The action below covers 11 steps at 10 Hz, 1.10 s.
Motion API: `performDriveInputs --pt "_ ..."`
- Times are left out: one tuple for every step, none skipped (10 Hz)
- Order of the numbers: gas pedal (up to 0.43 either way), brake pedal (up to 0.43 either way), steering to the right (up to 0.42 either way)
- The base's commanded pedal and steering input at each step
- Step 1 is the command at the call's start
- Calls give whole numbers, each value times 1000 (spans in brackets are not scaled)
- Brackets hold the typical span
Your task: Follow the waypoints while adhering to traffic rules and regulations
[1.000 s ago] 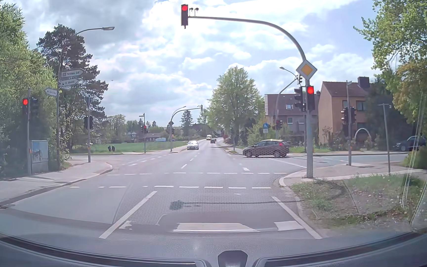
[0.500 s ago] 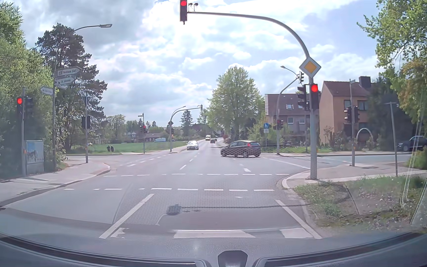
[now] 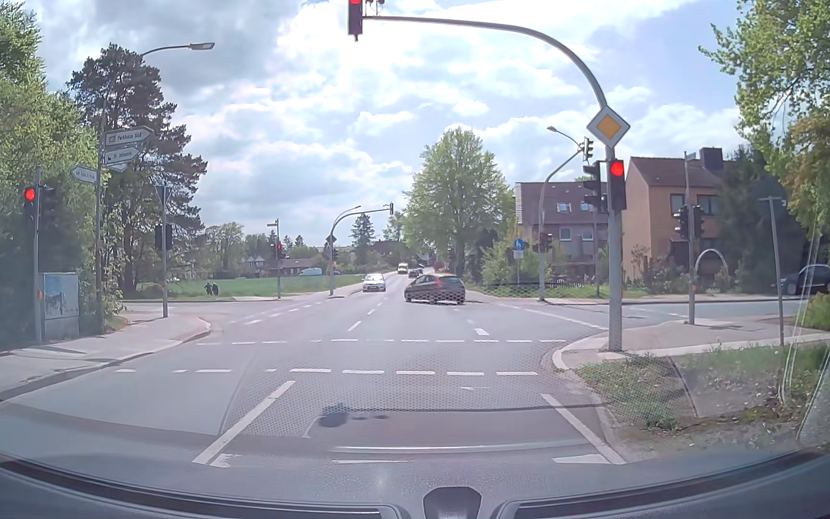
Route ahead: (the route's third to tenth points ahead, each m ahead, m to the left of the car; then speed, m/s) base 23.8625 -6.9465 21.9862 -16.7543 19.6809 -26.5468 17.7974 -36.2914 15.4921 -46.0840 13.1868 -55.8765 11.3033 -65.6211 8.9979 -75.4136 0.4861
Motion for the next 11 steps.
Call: performDriveInputs --pt "0 152 -3" --pt "0 171 -4" --pt "0 177 -4" --pt "0 183 -4" --pt "0 189 -4" --pt "0 195 -3" --pt "0 201 -4" --pt "0 201 -3" --pt "0 207 -3" --pt "0 201 -4" --pt "0 201 -4"
